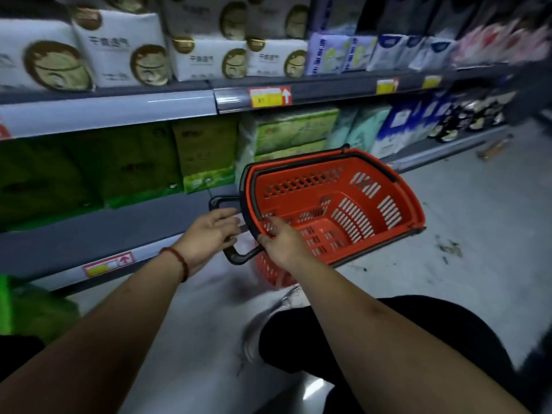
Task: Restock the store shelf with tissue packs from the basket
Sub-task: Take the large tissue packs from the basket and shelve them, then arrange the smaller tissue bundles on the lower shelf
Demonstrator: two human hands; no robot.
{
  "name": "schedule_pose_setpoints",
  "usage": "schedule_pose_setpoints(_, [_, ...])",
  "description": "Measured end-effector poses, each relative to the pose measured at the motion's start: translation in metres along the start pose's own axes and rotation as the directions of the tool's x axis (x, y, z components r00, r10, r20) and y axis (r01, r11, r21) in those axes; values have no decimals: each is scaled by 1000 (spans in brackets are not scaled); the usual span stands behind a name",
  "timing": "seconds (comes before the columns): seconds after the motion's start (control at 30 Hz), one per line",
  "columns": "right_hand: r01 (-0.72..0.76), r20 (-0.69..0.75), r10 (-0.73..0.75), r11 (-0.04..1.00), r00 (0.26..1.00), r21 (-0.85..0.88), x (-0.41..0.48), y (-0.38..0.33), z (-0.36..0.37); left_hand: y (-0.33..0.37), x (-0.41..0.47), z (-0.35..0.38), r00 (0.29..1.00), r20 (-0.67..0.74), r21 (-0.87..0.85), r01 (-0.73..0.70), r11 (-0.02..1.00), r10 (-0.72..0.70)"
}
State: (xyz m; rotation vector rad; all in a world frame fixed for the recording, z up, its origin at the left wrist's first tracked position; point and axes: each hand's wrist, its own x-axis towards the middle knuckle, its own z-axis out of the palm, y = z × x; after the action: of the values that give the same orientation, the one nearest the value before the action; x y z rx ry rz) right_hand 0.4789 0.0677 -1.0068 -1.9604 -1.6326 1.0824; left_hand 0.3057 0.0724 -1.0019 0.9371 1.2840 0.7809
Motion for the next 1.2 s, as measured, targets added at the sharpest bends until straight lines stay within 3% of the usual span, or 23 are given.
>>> schedule_pose_setpoints(0.27, [104,-69,-108,993,992,-52,-16,-14,-10,23,-21,-16,990,-105,239,-65,969,92])
schedule_pose_setpoints(0.4, [225,14,-227,957,974,-183,-32,-45,3,20,-47,-53,982,-96,515,-90,852,162])
schedule_pose_setpoints(0.5, [312,102,-295,913,950,-263,-41,-73,26,14,-75,-88,975,-143,654,-35,755,169])
schedule_pose_setpoints(0.77, [542,368,-422,768,829,-340,-67,-149,104,-32,-156,-198,872,-457,677,210,706,178])
schedule_pose_setpoints(0.87, [650,483,-480,704,732,-286,-79,-185,152,-59,-197,-237,804,-580,633,339,696,135])
schedule_pose_setpoints(0.93, [751,581,-523,607,624,-260,-88,-207,185,-79,-224,-258,763,-637,625,423,656,114])
schedule_pose_setpoints(1.07, [932,728,-583,238,362,-272,-97,-236,233,-114,-268,-278,696,-704,699,645,308,140])
schedule_pose_setpoints(1.13, [956,773,-573,67,270,-284,-96,-244,250,-128,-278,-276,696,-710,698,676,238,106])
schedule_pose_setpoints(1.2, [957,806,-549,-39,219,-287,-91,-246,265,-140,-278,-271,704,-706,697,675,242,72])
